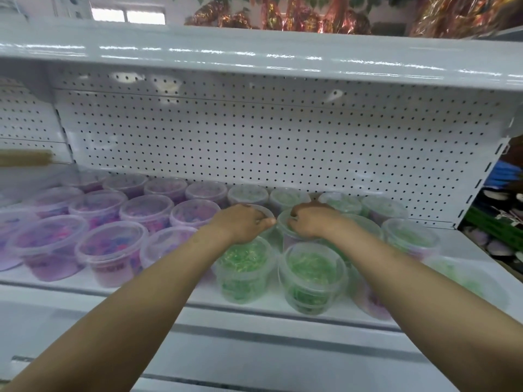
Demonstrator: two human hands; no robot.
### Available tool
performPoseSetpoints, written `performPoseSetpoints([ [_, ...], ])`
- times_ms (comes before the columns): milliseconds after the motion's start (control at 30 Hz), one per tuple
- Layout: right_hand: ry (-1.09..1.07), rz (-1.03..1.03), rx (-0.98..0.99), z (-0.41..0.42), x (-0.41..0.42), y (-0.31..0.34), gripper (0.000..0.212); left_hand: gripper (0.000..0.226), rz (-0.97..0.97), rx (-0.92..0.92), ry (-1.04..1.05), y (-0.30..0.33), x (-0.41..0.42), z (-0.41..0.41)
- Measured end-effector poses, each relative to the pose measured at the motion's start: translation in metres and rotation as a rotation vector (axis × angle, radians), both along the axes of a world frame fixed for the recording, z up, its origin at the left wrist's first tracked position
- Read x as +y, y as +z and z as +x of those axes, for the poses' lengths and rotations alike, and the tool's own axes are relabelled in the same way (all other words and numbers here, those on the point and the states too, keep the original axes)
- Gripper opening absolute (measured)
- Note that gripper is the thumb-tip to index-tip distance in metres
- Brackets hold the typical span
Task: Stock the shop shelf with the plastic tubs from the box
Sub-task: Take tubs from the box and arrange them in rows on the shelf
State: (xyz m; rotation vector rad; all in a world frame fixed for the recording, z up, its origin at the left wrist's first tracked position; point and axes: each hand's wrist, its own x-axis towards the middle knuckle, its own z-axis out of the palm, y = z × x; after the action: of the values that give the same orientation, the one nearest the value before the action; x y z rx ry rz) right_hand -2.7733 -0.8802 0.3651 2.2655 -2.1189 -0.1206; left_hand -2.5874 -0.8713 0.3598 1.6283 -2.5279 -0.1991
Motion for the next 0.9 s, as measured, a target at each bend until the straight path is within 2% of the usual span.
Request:
performPoseSetpoints([
  [300,-0.033,-0.044,-0.123,0.006,0.017,0.004,0.047,0.047,0.052,0.127,-0.030,0.007,0.013,0.019],
  [500,0.007,-0.080,-0.203,0.013,0.064,0.013,0.046,0.047,-0.030,0.206,-0.116,0.008,0.038,0.042],
  [700,0.013,0.004,-0.205,0.022,0.111,0.009,0.059,0.052,0.037,0.159,-0.159,-0.005,0.070,0.064],
  [900,-0.070,-0.034,-0.193,0.028,0.138,-0.004,0.071,0.064,0.108,0.104,-0.142,-0.009,0.090,0.069],
])
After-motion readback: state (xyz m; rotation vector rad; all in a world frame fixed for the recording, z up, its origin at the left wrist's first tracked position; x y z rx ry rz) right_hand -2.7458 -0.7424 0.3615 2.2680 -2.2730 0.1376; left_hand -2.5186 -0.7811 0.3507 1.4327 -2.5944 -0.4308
